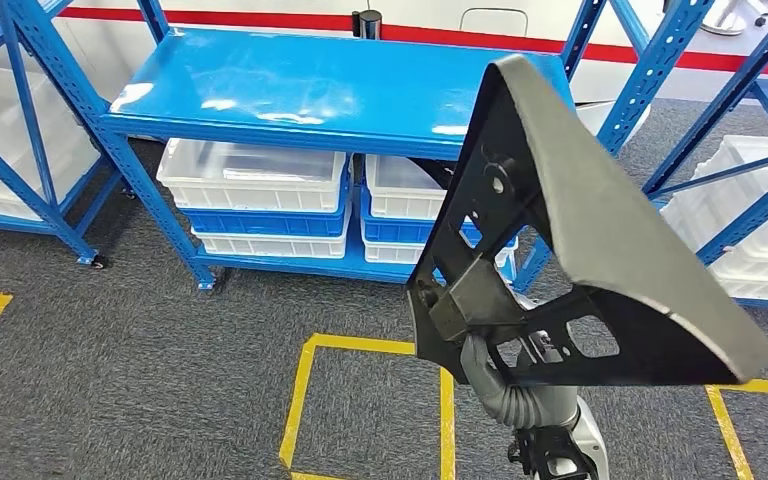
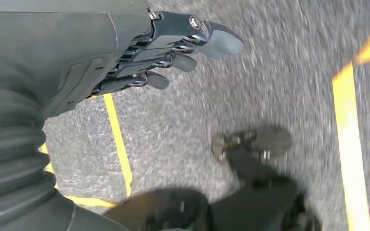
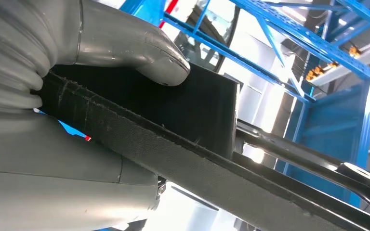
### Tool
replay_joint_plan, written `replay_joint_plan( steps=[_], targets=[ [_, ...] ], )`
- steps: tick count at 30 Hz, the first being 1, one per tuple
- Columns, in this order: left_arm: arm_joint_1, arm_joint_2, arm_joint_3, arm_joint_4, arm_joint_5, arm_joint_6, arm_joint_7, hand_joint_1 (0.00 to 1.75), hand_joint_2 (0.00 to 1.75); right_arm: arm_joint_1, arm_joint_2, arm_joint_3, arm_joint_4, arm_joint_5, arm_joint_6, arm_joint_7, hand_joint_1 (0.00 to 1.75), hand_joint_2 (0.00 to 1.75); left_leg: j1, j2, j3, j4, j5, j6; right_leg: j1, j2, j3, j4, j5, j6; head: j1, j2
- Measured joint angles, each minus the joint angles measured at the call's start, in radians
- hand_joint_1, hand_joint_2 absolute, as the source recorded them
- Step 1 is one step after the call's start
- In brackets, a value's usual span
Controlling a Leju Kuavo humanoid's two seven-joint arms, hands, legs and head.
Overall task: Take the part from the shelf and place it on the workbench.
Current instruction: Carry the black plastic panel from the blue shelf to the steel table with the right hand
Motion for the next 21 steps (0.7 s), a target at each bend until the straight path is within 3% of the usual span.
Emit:
replay_joint_plan(
  steps=[2, 3, 4, 6, 7, 9, 11, 13, 16, 17, 18, 19, 21],
  targets=[
    [0.001, 0.002, 0.001, 0.000, -0.002, 0.002, -0.004, 0.00, 1.75, 0.006, -0.002, -0.002, 0.001, 0.005, -0.004, 0.000, 1.66, 1.75, 0.000, -0.002, -0.013, 0.000, 0.008, 0.002, -0.004, 0.000, -0.048, 0.111, -0.042, 0.004, 0.001, 0.000],
    [0.002, 0.003, 0.002, 0.000, -0.002, 0.002, -0.005, 0.00, 1.75, 0.008, -0.004, -0.003, 0.002, 0.006, -0.005, 0.000, 1.66, 1.75, 0.000, -0.004, -0.018, 0.000, 0.011, 0.001, -0.007, 0.000, -0.048, 0.122, -0.043, 0.011, 0.001, 0.000],
    [0.003, 0.003, 0.002, 0.000, -0.002, 0.002, -0.006, 0.00, 1.75, 0.010, -0.005, -0.003, 0.002, 0.006, -0.006, 0.001, 1.66, 1.75, 0.001, -0.006, -0.021, 0.001, 0.014, -0.001, -0.010, 0.000, -0.027, 0.090, -0.028, 0.021, 0.001, 0.000],
    [0.004, 0.003, 0.003, 0.000, -0.002, 0.003, -0.007, 0.00, 1.75, 0.011, -0.006, -0.004, 0.002, 0.008, -0.006, 0.001, 1.66, 1.75, 0.001, -0.011, -0.023, 0.002, 0.019, -0.009, -0.016, 0.004, 0.055, -0.053, 0.018, 0.039, 0.002, 0.000],
    [0.004, 0.003, 0.004, 0.000, -0.003, 0.003, -0.008, 0.00, 1.75, 0.011, -0.006, -0.004, 0.002, 0.008, -0.007, 0.001, 1.66, 1.75, -0.001, -0.013, -0.025, 0.003, 0.020, -0.013, -0.018, 0.007, 0.091, -0.117, 0.037, 0.041, 0.001, 0.000],
    [0.003, 0.003, 0.006, 0.000, -0.004, 0.007, -0.010, 0.00, 1.75, 0.012, -0.007, -0.004, 0.002, 0.010, -0.008, 0.001, 1.66, 1.75, -0.005, -0.017, -0.030, 0.004, 0.026, -0.025, -0.015, 0.013, 0.119, -0.170, 0.052, 0.033, 0.000, 0.000],
    [0.004, 0.003, 0.008, 0.000, -0.007, 0.013, -0.011, 0.00, 1.75, 0.013, -0.008, -0.004, 0.002, 0.012, -0.011, 0.002, 1.66, 1.75, -0.002, -0.019, -0.033, 0.004, 0.029, -0.036, -0.013, 0.010, 0.116, -0.169, 0.059, 0.019, -0.001, 0.000],
    [0.006, 0.004, 0.009, 0.000, -0.013, 0.018, -0.013, 0.00, 1.75, 0.012, -0.009, -0.004, 0.002, 0.014, -0.012, 0.003, 1.66, 1.75, 0.002, -0.014, -0.046, 0.036, 0.006, -0.044, -0.016, 0.005, 0.116, -0.171, 0.064, 0.007, -0.003, 0.000],
    [0.006, 0.002, 0.009, 0.000, -0.016, 0.021, -0.014, 0.00, 1.75, 0.012, -0.009, -0.004, 0.003, 0.017, -0.013, 0.006, 1.66, 1.75, 0.003, -0.006, -0.122, 0.213, -0.089, -0.051, -0.015, -0.006, 0.115, -0.173, 0.067, -0.007, -0.008, 0.000],
    [0.006, 0.002, 0.009, 0.000, -0.016, 0.021, -0.015, 0.00, 1.75, 0.012, -0.009, -0.004, 0.003, 0.017, -0.013, 0.007, 1.66, 1.75, 0.003, -0.006, -0.145, 0.266, -0.107, -0.052, -0.013, -0.009, 0.115, -0.172, 0.066, -0.008, -0.008, 0.000],
    [0.007, 0.002, 0.009, 0.000, -0.017, 0.021, -0.015, 0.00, 1.75, 0.012, -0.009, -0.004, 0.004, 0.018, -0.013, 0.007, 1.66, 1.75, 0.003, -0.006, -0.153, 0.288, -0.107, -0.053, -0.011, -0.012, 0.116, -0.172, 0.066, -0.008, -0.008, 0.000],
    [0.007, 0.002, 0.009, 0.000, -0.017, 0.021, -0.016, 0.00, 1.75, 0.012, -0.009, -0.004, 0.005, 0.018, -0.013, 0.009, 1.66, 1.75, 0.004, -0.004, -0.142, 0.272, -0.089, -0.053, -0.010, -0.015, 0.117, -0.172, 0.066, -0.008, -0.008, 0.000],
    [0.006, 0.002, 0.010, 0.000, -0.020, 0.022, -0.019, 0.00, 1.75, 0.011, -0.009, -0.004, 0.005, 0.020, -0.015, 0.012, 1.66, 1.75, 0.006, 0.006, -0.081, 0.155, -0.028, -0.051, -0.010, -0.020, 0.120, -0.171, 0.065, -0.006, -0.008, 0.000]
  ],
)
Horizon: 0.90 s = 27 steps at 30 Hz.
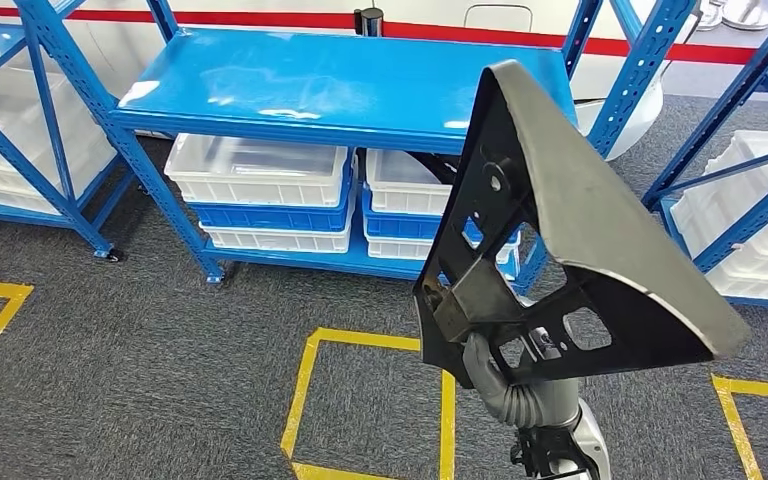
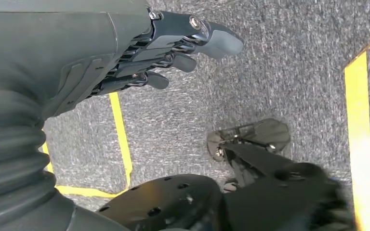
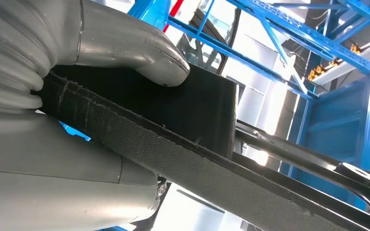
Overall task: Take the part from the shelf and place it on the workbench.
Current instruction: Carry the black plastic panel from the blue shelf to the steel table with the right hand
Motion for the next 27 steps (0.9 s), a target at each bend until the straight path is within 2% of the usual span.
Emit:
replay_joint_plan(
  steps=[2, 3, 5, 7, 8, 10, 11, 12, 13, 14, 16, 17, 18, 20, 21, 22, 23, 25, 26, 27],
  targets=[
    [-0.002, 0.000, 0.000, 0.000, -0.004, 0.002, -0.003, 0.00, 1.75, -0.001, 0.000, 0.000, 0.000, 0.002, -0.004, 0.002, 1.66, 1.75, -0.002, 0.013, 0.049, -0.105, 0.033, 0.003, 0.008, -0.005, -0.004, 0.005, -0.002, 0.006, 0.000, 0.000],
    [-0.004, 0.000, 0.000, 0.000, -0.005, 0.003, -0.004, 0.00, 1.75, -0.002, 0.000, 0.000, 0.000, 0.002, -0.006, 0.002, 1.66, 1.75, -0.004, 0.015, 0.054, -0.124, 0.034, 0.006, 0.011, -0.007, -0.009, 0.007, -0.003, 0.010, 0.000, 0.000],
    [-0.004, -0.001, 0.000, 0.000, -0.008, 0.007, -0.007, 0.00, 1.75, -0.002, 0.000, 0.001, 0.000, 0.004, -0.009, 0.003, 1.66, 1.75, -0.010, 0.006, 0.046, -0.129, 0.036, 0.019, 0.012, -0.016, -0.015, 0.008, -0.002, 0.018, 0.002, 0.000],
    [-0.004, 0.000, 0.000, 0.000, -0.013, 0.009, -0.008, 0.00, 1.75, -0.002, -0.001, 0.002, 0.000, 0.006, -0.010, 0.004, 1.66, 1.75, -0.010, -0.007, 0.043, -0.133, 0.042, 0.033, 0.009, -0.012, -0.031, 0.036, -0.020, 0.021, 0.004, 0.000],
    [-0.004, 0.000, 0.001, 0.000, -0.015, 0.010, -0.009, 0.00, 1.75, -0.002, -0.002, 0.002, 0.000, 0.007, -0.011, 0.004, 1.66, 1.75, -0.009, -0.014, 0.041, -0.135, 0.046, 0.039, 0.008, -0.005, -0.052, 0.078, -0.042, 0.020, 0.005, 0.000],
    [-0.005, 0.001, 0.001, 0.000, -0.017, 0.011, -0.010, 0.00, 1.75, -0.001, -0.004, 0.002, 0.000, 0.007, -0.012, 0.004, 1.66, 1.75, -0.009, -0.029, 0.034, -0.135, 0.051, 0.049, 0.007, 0.010, -0.116, 0.208, -0.097, 0.014, 0.006, 0.000],
    [-0.005, 0.001, 0.001, 0.000, -0.017, 0.011, -0.010, 0.00, 1.75, 0.000, -0.005, 0.002, 0.001, 0.008, -0.012, 0.004, 1.66, 1.75, -0.010, -0.038, 0.030, -0.135, 0.053, 0.052, 0.006, 0.013, -0.145, 0.267, -0.116, 0.013, 0.006, 0.000],
    [-0.005, 0.002, 0.001, 0.000, -0.018, 0.011, -0.011, 0.00, 1.75, 0.001, -0.006, 0.002, 0.002, 0.008, -0.013, 0.004, 1.66, 1.75, -0.011, -0.048, 0.027, -0.134, 0.055, 0.054, 0.006, 0.015, -0.161, 0.298, -0.122, 0.016, 0.007, 0.000],
    [-0.004, 0.002, 0.001, 0.000, -0.018, 0.011, -0.011, 0.00, 1.75, 0.001, -0.007, 0.002, 0.002, 0.008, -0.014, 0.004, 1.66, 1.75, -0.011, -0.059, 0.026, -0.134, 0.057, 0.055, 0.006, 0.017, -0.158, 0.290, -0.113, 0.022, 0.007, 0.000],
    [-0.003, 0.001, 0.001, 0.000, -0.019, 0.011, -0.012, 0.00, 1.75, 0.002, -0.008, 0.002, 0.002, 0.008, -0.015, 0.004, 1.66, 1.75, -0.011, -0.070, 0.025, -0.134, 0.059, 0.054, 0.005, 0.023, -0.134, 0.242, -0.091, 0.028, 0.007, 0.000],
    [-0.003, 0.001, 0.001, 0.000, -0.021, 0.010, -0.014, 0.00, 1.75, 0.002, -0.010, 0.002, 0.002, 0.010, -0.017, 0.004, 1.66, 1.75, -0.013, -0.093, 0.024, -0.133, 0.063, 0.049, 0.004, 0.058, -0.060, 0.099, -0.040, 0.035, 0.007, 0.000],
    [-0.003, 0.000, 0.001, 0.000, -0.021, 0.010, -0.016, 0.00, 1.75, 0.003, -0.010, 0.002, 0.002, 0.011, -0.017, 0.003, 1.66, 1.75, -0.014, -0.104, 0.021, -0.132, 0.066, 0.044, 0.004, 0.072, -0.033, 0.047, -0.024, 0.033, 0.007, 0.000],
    [-0.003, 0.000, 0.001, 0.000, -0.021, 0.011, -0.017, 0.00, 1.75, 0.004, -0.010, 0.002, 0.002, 0.012, -0.018, 0.003, 1.66, 1.75, -0.015, -0.113, 0.019, -0.132, 0.068, 0.039, 0.006, 0.081, -0.018, 0.021, -0.017, 0.028, 0.006, 0.000],
    [0.000, 0.000, 0.001, 0.000, -0.021, 0.013, -0.018, 0.00, 1.75, 0.006, -0.011, 0.002, 0.002, 0.016, -0.019, 0.002, 1.66, 1.75, -0.014, -0.130, 0.012, -0.135, 0.076, 0.027, 0.009, 0.065, -0.015, 0.015, -0.011, 0.016, 0.005, 0.000],
    [0.002, 0.001, 0.002, 0.000, -0.021, 0.019, -0.019, 0.00, 1.75, 0.007, -0.012, 0.002, 0.002, 0.018, -0.021, 0.001, 1.66, 1.75, -0.012, -0.128, 0.009, -0.132, 0.076, 0.022, 0.007, 0.055, -0.014, 0.013, -0.007, 0.010, 0.005, 0.000],
    [0.004, 0.001, 0.003, 0.000, -0.021, 0.026, -0.022, 0.00, 1.75, 0.010, -0.013, 0.002, 0.001, 0.020, -0.023, 0.000, 1.66, 1.75, -0.013, -0.112, 0.002, -0.117, 0.065, 0.018, 0.005, 0.044, -0.013, 0.009, -0.003, 0.004, 0.003, 0.000],
    [0.005, 0.000, 0.004, 0.000, -0.022, 0.036, -0.025, 0.00, 1.75, 0.015, -0.014, 0.002, 0.000, 0.022, -0.026, -0.002, 1.66, 1.75, -0.013, -0.087, -0.013, -0.083, 0.042, 0.014, 0.002, 0.031, -0.011, 0.006, -0.001, -0.002, 0.000, 0.000],
    [0.004, -0.001, 0.004, 0.000, -0.026, 0.052, -0.034, 0.00, 1.75, 0.034, -0.016, -0.001, -0.003, 0.027, -0.034, -0.007, 1.66, 1.75, -0.011, -0.033, -0.064, 0.037, -0.027, 0.006, 0.004, 0.005, -0.010, 0.005, -0.002, -0.011, -0.004, 0.000],
    [0.003, -0.002, 0.004, 0.000, -0.030, 0.059, -0.038, 0.00, 1.75, 0.045, -0.017, -0.002, -0.004, 0.028, -0.037, -0.010, 1.66, 1.75, -0.007, -0.021, -0.092, 0.101, -0.055, 0.002, 0.007, -0.010, -0.010, 0.005, -0.003, -0.014, -0.005, 0.000],
    [0.004, -0.002, 0.004, 0.000, -0.033, 0.065, -0.043, 0.00, 1.75, 0.056, -0.018, -0.004, -0.005, 0.029, -0.040, -0.013, 1.66, 1.75, -0.003, -0.015, -0.109, 0.142, -0.068, -0.003, 0.008, -0.024, -0.010, 0.005, -0.003, -0.016, -0.004, 0.000]
  ],
)
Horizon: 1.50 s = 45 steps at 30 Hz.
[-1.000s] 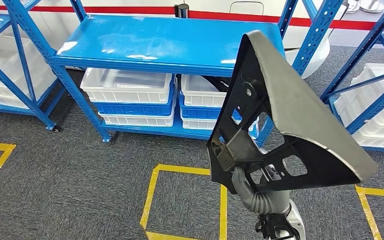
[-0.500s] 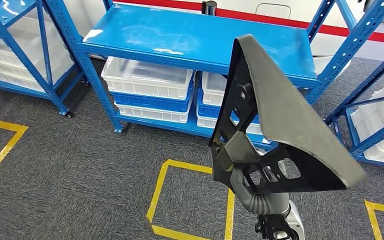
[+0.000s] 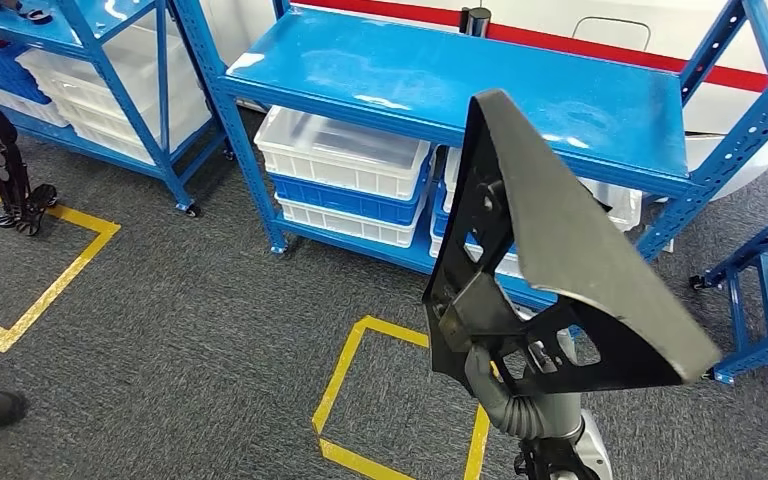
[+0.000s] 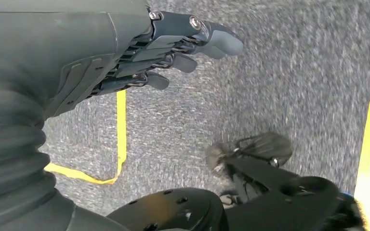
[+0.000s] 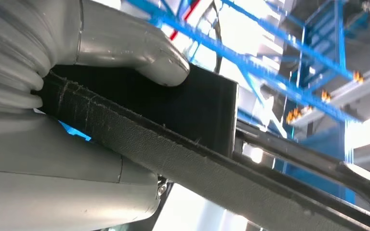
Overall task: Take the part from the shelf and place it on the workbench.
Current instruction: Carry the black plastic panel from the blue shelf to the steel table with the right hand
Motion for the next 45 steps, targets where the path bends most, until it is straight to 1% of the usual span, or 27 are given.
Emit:
replay_joint_plan(
  steps=[1, 2, 4, 6, 7, 9, 11, 13, 15, 16, 17, 19, 20, 22, 24, 26, 28, 30, 31, 33, 35, 37, 39, 40, 42, 44, 45],
  targets=[
    [0.001, 0.000, 0.000, 0.000, -0.003, 0.006, -0.005, 0.00, 1.75, 0.011, -0.001, -0.003, -0.002, 0.000, -0.002, -0.004, 1.66, 1.75, 0.004, 0.005, 0.001, 0.006, 0.005, -0.004, 0.000, -0.013, 0.000, 0.000, 0.000, 0.000, -0.001, 0.000],
    [0.002, 0.000, 0.000, 0.000, -0.005, 0.012, -0.011, 0.00, 1.75, 0.022, -0.001, -0.006, -0.004, 0.000, -0.005, -0.007, 1.66, 1.75, 0.008, 0.013, 0.022, -0.027, 0.026, -0.008, 0.000, -0.026, 0.002, 0.001, -0.001, 0.001, -0.001, 0.000],
    [0.002, 0.000, 0.000, 0.000, -0.012, 0.021, -0.022, 0.00, 1.75, 0.040, -0.003, -0.015, -0.011, 0.000, -0.012, -0.012, 1.66, 1.75, 0.012, 0.053, 0.099, -0.160, 0.081, -0.014, 0.001, -0.047, 0.005, 0.004, -0.007, 0.007, -0.002, 0.000],
    [-0.001, -0.001, -0.001, 0.000, -0.024, 0.028, -0.029, 0.00, 1.75, 0.056, -0.004, -0.027, -0.018, -0.004, -0.019, -0.015, 1.66, 1.75, 0.007, 0.083, 0.145, -0.248, 0.104, -0.008, 0.008, -0.066, 0.007, 0.009, -0.014, 0.018, 0.000, 0.000],
    [-0.001, -0.001, -0.001, 0.000, -0.031, 0.032, -0.030, 0.00, 1.75, 0.063, -0.005, -0.032, -0.022, -0.007, -0.023, -0.016, 1.66, 1.75, 0.002, 0.083, 0.147, -0.259, 0.103, -0.001, 0.010, -0.076, 0.007, 0.009, -0.015, 0.023, 0.002, 0.000],
    [0.001, 0.001, -0.002, 0.000, -0.041, 0.037, -0.030, 0.00, 1.75, 0.076, -0.006, -0.041, -0.027, -0.014, -0.028, -0.018, 1.66, 1.75, -0.001, 0.056, 0.140, -0.263, 0.109, 0.017, 0.008, -0.091, 0.007, 0.010, -0.017, 0.033, 0.004, 0.000],
    [0.002, 0.002, -0.004, 0.000, -0.045, 0.040, -0.031, 0.00, 1.75, 0.086, -0.007, -0.050, -0.032, -0.019, -0.031, -0.019, 1.66, 1.75, 0.000, 0.032, 0.138, -0.269, 0.117, 0.034, 0.003, -0.054, -0.011, 0.047, -0.042, 0.037, 0.006, 0.000],
    [0.000, 0.004, -0.005, 0.000, -0.046, 0.042, -0.031, 0.00, 1.75, 0.097, -0.010, -0.057, -0.036, -0.021, -0.032, -0.020, 1.66, 1.75, 0.001, 0.006, 0.132, -0.271, 0.123, 0.046, -0.001, 0.010, -0.065, 0.163, -0.097, 0.030, 0.011, 0.000],
    [-0.002, 0.004, -0.006, 0.000, -0.052, 0.047, -0.029, 0.00, 1.75, 0.106, -0.011, -0.063, -0.037, -0.022, -0.034, -0.020, 1.66, 1.75, 0.000, -0.024, 0.125, -0.271, 0.128, 0.052, -0.002, 0.037, -0.126, 0.286, -0.139, 0.027, 0.012, 0.000],
    [-0.001, 0.004, -0.007, 0.000, -0.055, 0.051, -0.025, 0.00, 1.75, 0.110, -0.011, -0.066, -0.037, -0.023, -0.036, -0.020, 1.66, 1.75, 0.000, -0.040, 0.123, -0.270, 0.130, 0.052, -0.004, 0.040, -0.136, 0.303, -0.140, 0.032, 0.012, 0.000],
    [0.000, 0.004, -0.008, 0.000, -0.058, 0.054, -0.020, 0.00, 1.75, 0.113, -0.012, -0.070, -0.037, -0.024, -0.038, -0.020, 1.66, 1.75, 0.000, -0.056, 0.122, -0.270, 0.133, 0.051, -0.006, 0.044, -0.125, 0.277, -0.124, 0.040, 0.012, 0.000],
    [0.002, 0.004, -0.008, 0.000, -0.058, 0.054, -0.011, 0.00, 1.75, 0.118, -0.013, -0.076, -0.039, -0.025, -0.044, -0.021, 1.66, 1.75, 0.001, -0.086, 0.120, -0.270, 0.138, 0.044, -0.015, 0.072, -0.058, 0.142, -0.072, 0.058, 0.013, 0.000],
    [0.003, 0.004, -0.008, 0.000, -0.055, 0.054, -0.008, 0.00, 1.75, 0.122, -0.013, -0.078, -0.042, -0.025, -0.047, -0.023, 1.66, 1.75, 0.000, -0.100, 0.119, -0.269, 0.140, 0.039, -0.018, 0.088, -0.029, 0.081, -0.051, 0.060, 0.013, 0.000],
    [0.003, 0.005, -0.007, 0.000, -0.045, 0.044, -0.003, 0.00, 1.75, 0.130, -0.013, -0.081, -0.048, -0.026, -0.053, -0.026, 1.66, 1.75, -0.003, -0.121, 0.113, -0.270, 0.146, 0.027, -0.018, 0.106, -0.003, 0.023, -0.033, 0.052, 0.012, 0.000],
    [0.008, 0.008, -0.001, 0.001, -0.025, 0.019, 0.005, 0.00, 1.75, 0.136, -0.014, -0.084, -0.051, -0.027, -0.056, -0.029, 1.66, 1.75, 0.000, -0.134, 0.108, -0.275, 0.153, 0.014, -0.014, 0.086, 0.000, 0.022, -0.025, 0.035, 0.012, 0.000],
    [0.013, 0.011, 0.011, 0.002, -0.001, -0.014, 0.015, 0.00, 1.75, 0.139, -0.015, -0.087, -0.055, -0.027, -0.059, -0.031, 1.66, 1.75, 0.000, -0.096, 0.095, -0.250, 0.136, 0.007, -0.015, 0.065, 0.004, 0.019, -0.018, 0.021, 0.009, 0.000],
    [0.012, 0.012, 0.024, 0.002, 0.017, -0.040, 0.023, 0.00, 1.75, 0.146, -0.015, -0.090, -0.060, -0.027, -0.061, -0.033, 1.66, 1.75, -0.002, -0.027, 0.052, -0.147, 0.071, 0.004, -0.013, 0.039, 0.003, 0.018, -0.016, 0.012, 0.003, 0.000],
    [0.010, 0.012, 0.035, 0.003, 0.025, -0.051, 0.027, 0.00, 1.75, 0.152, -0.015, -0.093, -0.062, -0.027, -0.062, -0.034, 1.66, 1.75, -0.001, 0.002, -0.001, -0.019, 0.009, 0.001, -0.006, 0.008, 0.002, 0.018, -0.017, 0.008, 0.000, 0.000],
    [0.011, 0.013, 0.039, 0.003, 0.028, -0.053, 0.028, 0.00, 1.75, 0.153, -0.015, -0.095, -0.062, -0.027, -0.063, -0.034, 1.66, 1.75, -0.001, 0.006, -0.010, 0.011, 0.001, 0.001, -0.004, -0.007, 0.002, 0.019, -0.018, 0.007, 0.000, 0.000],
    [0.012, 0.014, 0.048, 0.003, 0.038, -0.054, 0.030, 0.00, 1.75, 0.154, -0.015, -0.097, -0.062, -0.027, -0.064, -0.034, 1.66, 1.75, -0.002, 0.015, 0.030, -0.043, 0.034, 0.004, -0.002, -0.034, 0.004, 0.019, -0.020, 0.006, -0.001, 0.000],
    [0.011, 0.015, 0.060, 0.002, 0.052, -0.052, 0.033, 0.00, 1.75, 0.156, -0.015, -0.098, -0.064, -0.027, -0.068, -0.034, 1.66, 1.75, -0.007, 0.059, 0.111, -0.179, 0.082, 0.010, 0.004, -0.057, 0.009, 0.021, -0.024, 0.008, -0.001, 0.000],
    [0.009, 0.016, 0.072, 0.002, 0.058, -0.050, 0.035, 0.00, 1.75, 0.160, -0.014, -0.100, -0.067, -0.028, -0.070, -0.034, 1.66, 1.75, -0.016, 0.088, 0.149, -0.254, 0.098, 0.021, 0.011, -0.078, 0.011, 0.022, -0.028, 0.013, 0.001, 0.000],
    [0.010, 0.017, 0.078, 0.002, 0.054, -0.047, 0.038, 0.00, 1.75, 0.162, -0.014, -0.102, -0.071, -0.029, -0.071, -0.035, 1.66, 1.75, -0.022, 0.067, 0.144, -0.261, 0.100, 0.033, 0.012, -0.099, 0.013, 0.020, -0.029, 0.021, 0.003, 0.000],
    [0.011, 0.016, 0.080, 0.002, 0.051, -0.045, 0.039, 0.00, 1.75, 0.162, -0.014, -0.102, -0.072, -0.029, -0.071, -0.035, 1.66, 1.75, -0.021, 0.054, 0.143, -0.265, 0.103, 0.039, 0.010, -0.094, 0.011, 0.024, -0.033, 0.026, 0.003, 0.000],
    [0.011, 0.016, 0.083, 0.002, 0.039, -0.041, 0.040, 0.00, 1.75, 0.163, -0.013, -0.103, -0.074, -0.031, -0.070, -0.036, 1.66, 1.75, -0.015, 0.029, 0.143, -0.272, 0.112, 0.053, 0.007, -0.041, -0.015, 0.077, -0.064, 0.030, 0.006, 0.000],
    [0.007, 0.015, 0.083, 0.002, 0.028, -0.038, 0.034, 0.00, 1.75, 0.166, -0.013, -0.104, -0.076, -0.033, -0.069, -0.036, 1.66, 1.75, -0.010, 0.001, 0.137, -0.274, 0.118, 0.062, 0.004, 0.020, -0.076, 0.201, -0.119, 0.025, 0.011, 0.000],
    [0.006, 0.016, 0.083, 0.002, 0.025, -0.036, 0.031, 0.00, 1.75, 0.167, -0.013, -0.104, -0.076, -0.035, -0.068, -0.036, 1.66, 1.75, -0.010, -0.014, 0.134, -0.274, 0.121, 0.064, 0.002, 0.032, -0.107, 0.263, -0.139, 0.025, 0.012, 0.000]
  ],
)
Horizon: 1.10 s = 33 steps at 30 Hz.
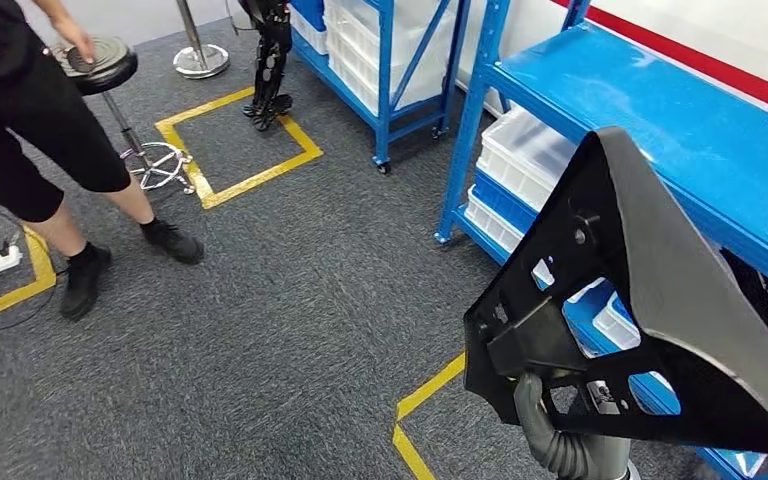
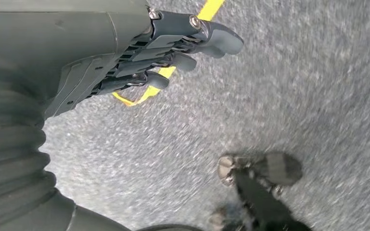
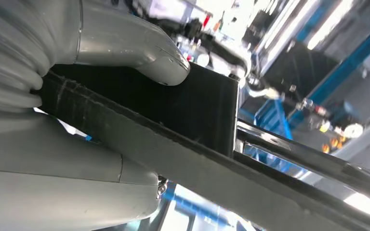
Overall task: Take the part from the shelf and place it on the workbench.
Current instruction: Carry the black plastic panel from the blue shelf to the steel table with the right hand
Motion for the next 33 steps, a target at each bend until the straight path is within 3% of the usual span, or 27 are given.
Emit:
replay_joint_plan(
  steps=[1, 2, 4, 5, 7, 8, 9, 10, 11, 12, 14, 16, 17, 18, 19, 21, 22, 23, 25, 27, 29, 31, 32, 33],
  targets=[
    [-0.001, 0.000, 0.000, 0.000, -0.002, 0.001, -0.002, 0.00, 1.75, 0.000, 0.000, 0.000, 0.000, -0.001, 0.001, 0.000, 1.66, 1.75, 0.000, -0.017, -0.002, 0.000, 0.002, 0.000, -0.001, 0.005, -0.020, 0.036, -0.008, 0.003, 0.000, 0.000],
    [-0.001, 0.000, 0.000, 0.000, -0.005, 0.002, -0.004, 0.00, 1.75, 0.000, 0.000, 0.000, 0.000, -0.002, 0.001, 0.000, 1.66, 1.75, 0.000, -0.034, -0.004, 0.000, 0.004, -0.001, -0.003, 0.008, -0.022, 0.035, 0.001, 0.010, 0.000, 0.000],
    [0.000, -0.001, 0.000, 0.000, -0.008, 0.002, -0.004, 0.00, 1.75, -0.001, 0.000, 0.000, 0.000, -0.004, 0.002, 0.001, 1.66, 1.75, 0.002, -0.067, -0.004, 0.001, 0.008, -0.006, -0.010, 0.027, 0.028, -0.074, 0.054, 0.030, 0.000, 0.000],
    [0.000, -0.002, 0.000, 0.000, -0.010, 0.001, -0.004, 0.00, 1.75, -0.001, 0.000, 0.000, 0.000, -0.005, 0.003, 0.001, 1.66, 1.75, 0.001, -0.082, -0.006, 0.002, 0.011, -0.011, -0.014, 0.055, 0.060, -0.145, 0.081, 0.035, 0.001, 0.000],
    [0.000, -0.003, 0.000, 0.000, -0.016, 0.001, -0.004, 0.00, 1.75, -0.002, 0.001, 0.000, 0.000, -0.007, 0.005, 0.003, 1.66, 1.75, -0.001, -0.107, -0.012, 0.003, 0.016, -0.021, -0.018, 0.092, 0.097, -0.229, 0.110, 0.030, 0.000, 0.000],
    [0.001, -0.003, 0.000, 0.000, -0.020, 0.001, -0.005, 0.00, 1.75, -0.003, 0.001, 0.000, 0.001, -0.007, 0.007, 0.003, 1.66, 1.75, -0.002, -0.117, -0.015, 0.001, 0.019, -0.028, -0.016, 0.095, 0.102, -0.239, 0.113, 0.021, 0.000, 0.000],
    [0.003, -0.003, 0.000, 0.000, -0.023, 0.001, -0.005, 0.00, 1.75, -0.004, 0.002, 0.000, 0.001, -0.007, 0.007, 0.003, 1.66, 1.75, -0.001, -0.128, -0.019, -0.002, 0.024, -0.035, -0.014, 0.080, 0.104, -0.240, 0.117, 0.012, -0.001, 0.000],
    [0.006, -0.002, 0.000, 0.001, -0.026, 0.002, -0.005, 0.00, 1.75, -0.006, 0.002, 0.000, 0.001, -0.008, 0.008, 0.004, 1.66, 1.75, 0.000, -0.121, -0.022, 0.000, 0.025, -0.040, -0.015, 0.068, 0.106, -0.242, 0.121, 0.004, -0.001, 0.000],
    [0.008, -0.002, 0.000, 0.001, -0.028, 0.002, -0.004, 0.00, 1.75, -0.007, 0.003, -0.001, 0.001, -0.009, 0.009, 0.004, 1.66, 1.75, 0.000, -0.098, -0.029, 0.011, 0.017, -0.045, -0.016, 0.054, 0.107, -0.243, 0.124, -0.003, -0.003, 0.000],
    [0.008, -0.002, 0.000, 0.001, -0.029, 0.002, -0.004, 0.00, 1.75, -0.008, 0.004, -0.001, 0.001, -0.010, 0.010, 0.004, 1.66, 1.75, -0.001, -0.065, -0.042, 0.039, -0.003, -0.048, -0.018, 0.040, 0.107, -0.245, 0.127, -0.010, -0.007, 0.000],
    [0.006, -0.003, -0.001, 0.002, -0.034, 0.001, -0.004, 0.00, 1.75, -0.006, 0.007, -0.001, 0.001, -0.012, 0.014, 0.004, 1.66, 1.75, -0.001, 0.002, -0.094, 0.158, -0.073, -0.053, -0.014, 0.009, 0.107, -0.246, 0.127, -0.020, -0.015, 0.000],
    [0.005, -0.003, -0.001, 0.002, -0.038, 0.001, -0.006, 0.00, 1.75, -0.006, 0.008, -0.002, 0.001, -0.013, 0.017, 0.004, 1.66, 1.75, 0.003, 0.018, -0.143, 0.272, -0.121, -0.058, -0.010, -0.025, 0.106, -0.245, 0.126, -0.023, -0.016, 0.000],
    [0.006, -0.004, -0.001, 0.002, -0.040, 0.002, -0.006, 0.00, 1.75, -0.006, 0.008, -0.002, 0.001, -0.013, 0.017, 0.004, 1.66, 1.75, 0.004, 0.021, -0.144, 0.282, -0.118, -0.060, -0.009, -0.040, 0.105, -0.245, 0.125, -0.024, -0.017, 0.000],
    [0.007, -0.003, -0.001, 0.002, -0.040, 0.002, -0.006, 0.00, 1.75, -0.006, 0.009, -0.002, 0.001, -0.013, 0.018, 0.004, 1.66, 1.75, 0.005, 0.026, -0.125, 0.254, -0.099, -0.060, -0.009, -0.054, 0.106, -0.245, 0.125, -0.024, -0.017, 0.000],
    [0.007, -0.003, -0.001, 0.002, -0.041, 0.003, -0.006, 0.00, 1.75, -0.006, 0.010, -0.002, 0.002, -0.013, 0.018, 0.004, 1.66, 1.75, 0.007, 0.038, -0.088, 0.192, -0.069, -0.060, -0.009, -0.068, 0.108, -0.245, 0.123, -0.023, -0.017, 0.000],
    [0.006, -0.003, -0.001, 0.002, -0.043, 0.006, -0.008, 0.00, 1.75, -0.007, 0.011, -0.004, 0.002, -0.013, 0.021, 0.004, 1.66, 1.75, 0.003, 0.080, -0.014, 0.063, -0.028, -0.056, -0.003, -0.090, 0.112, -0.244, 0.118, -0.016, -0.016, 0.000],
    [0.004, -0.003, 0.000, 0.002, -0.043, 0.008, -0.009, 0.00, 1.75, -0.007, 0.012, -0.005, 0.002, -0.013, 0.022, 0.003, 1.66, 1.75, 0.000, 0.092, 0.006, 0.026, -0.020, -0.051, 0.000, -0.100, 0.114, -0.243, 0.115, -0.012, -0.014, 0.000],
    [0.003, -0.003, 0.000, 0.002, -0.043, 0.009, -0.009, 0.00, 1.75, -0.007, 0.013, -0.006, 0.002, -0.012, 0.022, 0.003, 1.66, 1.75, -0.005, 0.093, 0.009, 0.014, -0.021, -0.045, 0.003, -0.110, 0.116, -0.244, 0.114, -0.007, -0.012, 0.000],
    [0.003, -0.003, 0.000, 0.002, -0.043, 0.012, -0.009, 0.00, 1.75, -0.010, 0.014, -0.008, 0.002, -0.012, 0.023, 0.002, 1.66, 1.75, -0.006, 0.066, 0.005, 0.009, -0.016, -0.031, 0.002, -0.123, 0.118, -0.245, 0.112, 0.003, -0.010, 0.000],
    [0.003, -0.003, 0.000, 0.002, -0.044, 0.013, -0.008, 0.00, 1.75, -0.012, 0.016, -0.009, 0.002, -0.012, 0.023, 0.002, 1.66, 1.75, -0.001, 0.042, 0.006, 0.002, -0.008, -0.018, -0.001, -0.080, 0.103, -0.212, 0.092, 0.010, -0.008, 0.000],
    [-0.001, -0.003, 0.000, 0.002, -0.046, 0.013, -0.005, 0.00, 1.75, -0.011, 0.017, -0.012, 0.003, -0.014, 0.024, 0.002, 1.66, 1.75, 0.002, 0.017, 0.003, -0.001, -0.002, -0.008, -0.004, -0.015, 0.051, -0.104, 0.042, 0.006, -0.004, 0.000],
    [-0.004, -0.003, 0.000, 0.002, -0.049, 0.012, 0.001, 0.00, 1.75, -0.010, 0.017, -0.015, 0.004, -0.018, 0.024, 0.001, 1.66, 1.75, 0.002, -0.012, -0.003, 0.000, 0.002, -0.003, -0.005, 0.005, -0.016, 0.021, -0.002, 0.004, -0.002, 0.000],
    [-0.004, -0.003, 0.000, 0.002, -0.050, 0.011, 0.003, 0.00, 1.75, -0.010, 0.017, -0.017, 0.005, -0.020, 0.024, 0.001, 1.66, 1.75, 0.002, -0.028, -0.005, 0.000, 0.004, -0.002, -0.006, 0.007, -0.030, 0.045, -0.004, 0.009, -0.002, 0.000],
    [-0.004, -0.003, 0.000, 0.002, -0.050, 0.011, 0.004, 0.00, 1.75, -0.010, 0.017, -0.018, 0.006, -0.021, 0.025, 0.001, 1.66, 1.75, 0.003, -0.045, -0.006, 0.000, 0.006, -0.003, -0.008, 0.010, -0.025, 0.028, 0.010, 0.017, -0.002, 0.000]
  ],
)
